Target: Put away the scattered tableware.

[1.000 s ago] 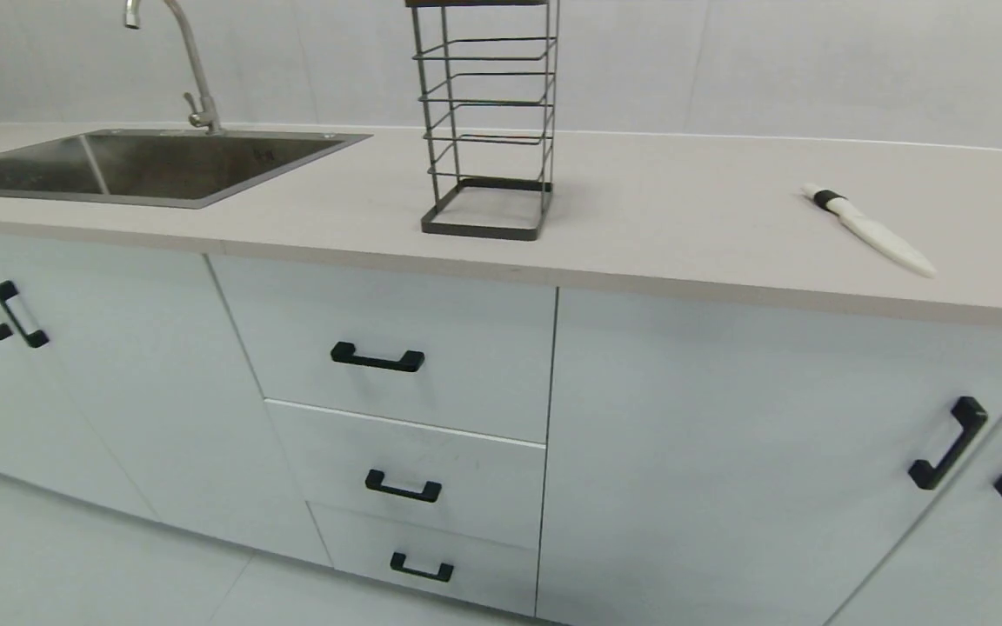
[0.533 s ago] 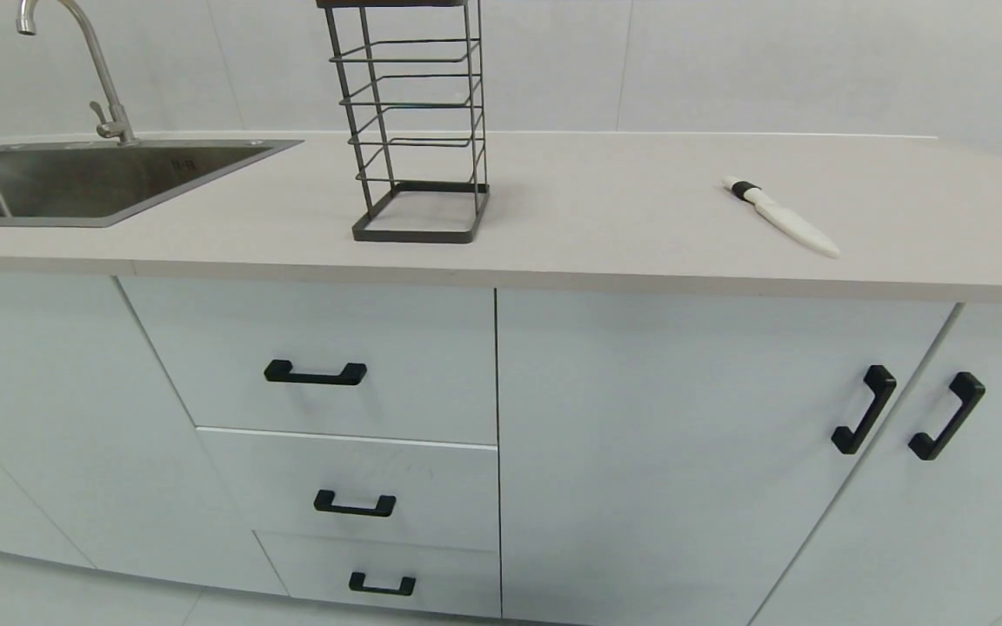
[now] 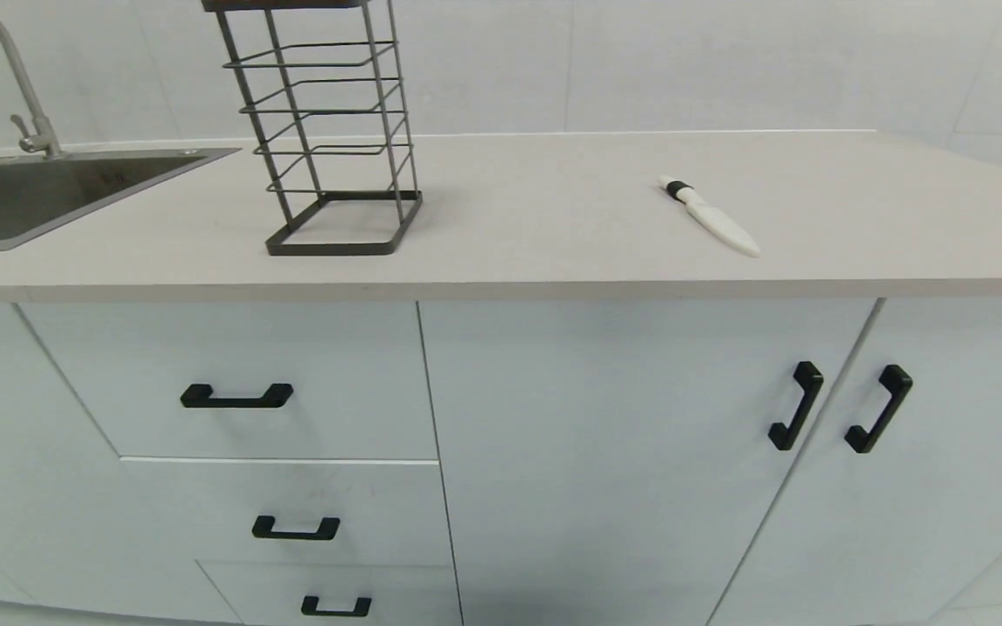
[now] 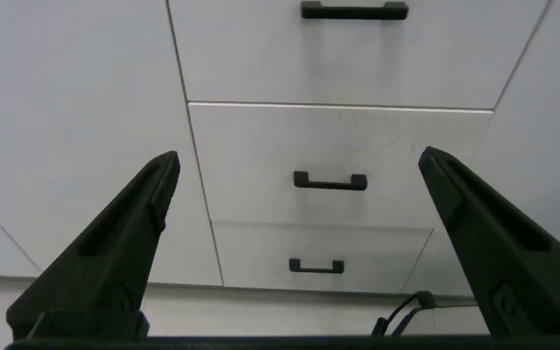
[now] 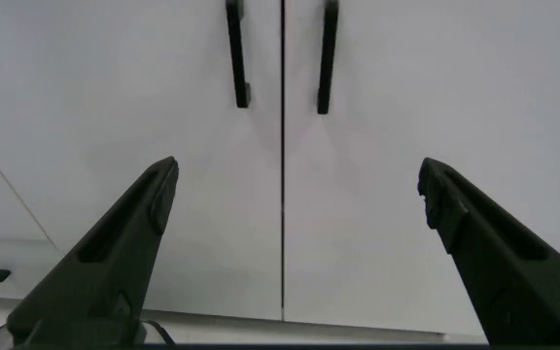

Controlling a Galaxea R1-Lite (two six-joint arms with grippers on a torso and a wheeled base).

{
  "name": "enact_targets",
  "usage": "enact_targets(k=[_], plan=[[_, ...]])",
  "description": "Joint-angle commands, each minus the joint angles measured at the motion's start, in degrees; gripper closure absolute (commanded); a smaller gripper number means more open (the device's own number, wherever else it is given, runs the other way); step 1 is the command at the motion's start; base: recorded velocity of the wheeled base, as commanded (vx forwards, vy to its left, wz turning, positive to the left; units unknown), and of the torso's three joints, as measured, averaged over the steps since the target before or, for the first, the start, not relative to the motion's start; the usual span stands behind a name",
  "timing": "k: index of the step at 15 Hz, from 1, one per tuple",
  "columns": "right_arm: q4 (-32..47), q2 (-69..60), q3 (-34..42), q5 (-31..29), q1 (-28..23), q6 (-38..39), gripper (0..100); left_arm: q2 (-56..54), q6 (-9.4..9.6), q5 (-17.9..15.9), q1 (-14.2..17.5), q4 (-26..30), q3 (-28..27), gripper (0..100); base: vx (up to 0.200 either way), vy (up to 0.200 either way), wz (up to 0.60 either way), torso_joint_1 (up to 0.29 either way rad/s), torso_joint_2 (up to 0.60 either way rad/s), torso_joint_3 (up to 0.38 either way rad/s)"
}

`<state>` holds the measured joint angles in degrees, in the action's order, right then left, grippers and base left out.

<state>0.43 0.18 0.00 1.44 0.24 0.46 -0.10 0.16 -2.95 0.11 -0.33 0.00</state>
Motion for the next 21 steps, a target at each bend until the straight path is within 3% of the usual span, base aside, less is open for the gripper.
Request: enact_targets(k=[1, 12, 17, 21], plan=[[-0.1, 0.1, 0.0, 0.1, -0.1, 0.0, 0, 0.1, 0.02, 0.0, 0.0, 0.1, 0.0, 0, 0.0, 0.0, 0.0, 0.0, 0.0, 0.0], [-0.1, 0.2, 0.0, 0.1, -0.1, -0.1, 0, 0.1, -0.07, 0.2, 0.0, 0.1, 0.0, 0, 0.018, -0.018, 0.0, 0.001, 0.0, 0.001], [-0.1, 0.2, 0.0, 0.1, -0.2, 0.0, 0, 0.1, -0.07, 0.2, 0.0, 0.1, 0.0, 0, 0.0, 0.0, 0.0, 0.212, -0.11, -0.091], [-0.1, 0.2, 0.0, 0.1, -0.2, 0.0, 0, 0.1, -0.07, 0.2, 0.0, 0.1, 0.0, 0, 0.0, 0.0, 0.0, 0.218, -0.59, -0.204]])
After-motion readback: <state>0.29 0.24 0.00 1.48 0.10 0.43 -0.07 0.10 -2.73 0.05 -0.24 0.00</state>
